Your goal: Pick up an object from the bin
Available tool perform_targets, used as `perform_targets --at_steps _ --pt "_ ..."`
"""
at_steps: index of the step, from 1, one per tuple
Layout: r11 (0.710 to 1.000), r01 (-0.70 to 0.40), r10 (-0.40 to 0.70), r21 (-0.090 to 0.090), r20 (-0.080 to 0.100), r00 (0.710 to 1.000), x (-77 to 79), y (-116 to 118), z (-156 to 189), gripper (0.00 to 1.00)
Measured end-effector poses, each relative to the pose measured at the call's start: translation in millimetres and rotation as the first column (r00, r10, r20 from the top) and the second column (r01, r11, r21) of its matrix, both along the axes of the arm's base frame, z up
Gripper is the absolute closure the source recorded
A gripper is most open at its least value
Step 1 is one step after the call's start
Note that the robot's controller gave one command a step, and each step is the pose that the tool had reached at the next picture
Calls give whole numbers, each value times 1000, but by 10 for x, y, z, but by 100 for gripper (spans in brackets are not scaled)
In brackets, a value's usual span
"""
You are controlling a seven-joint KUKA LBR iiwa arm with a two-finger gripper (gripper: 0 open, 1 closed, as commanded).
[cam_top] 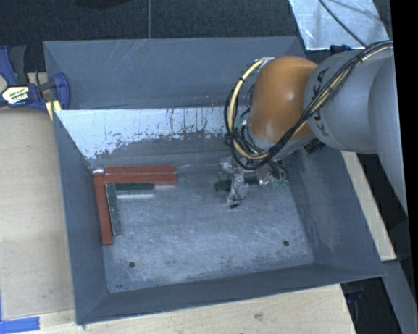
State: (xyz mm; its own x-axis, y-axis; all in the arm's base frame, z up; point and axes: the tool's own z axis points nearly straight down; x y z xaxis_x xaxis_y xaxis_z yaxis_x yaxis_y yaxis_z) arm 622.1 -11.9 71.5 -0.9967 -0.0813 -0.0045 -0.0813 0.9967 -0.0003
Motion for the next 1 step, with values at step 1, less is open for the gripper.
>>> perform_targets --at_steps 1 --pt "990 -140 140 -2 8 990 -141 45 1554 100"
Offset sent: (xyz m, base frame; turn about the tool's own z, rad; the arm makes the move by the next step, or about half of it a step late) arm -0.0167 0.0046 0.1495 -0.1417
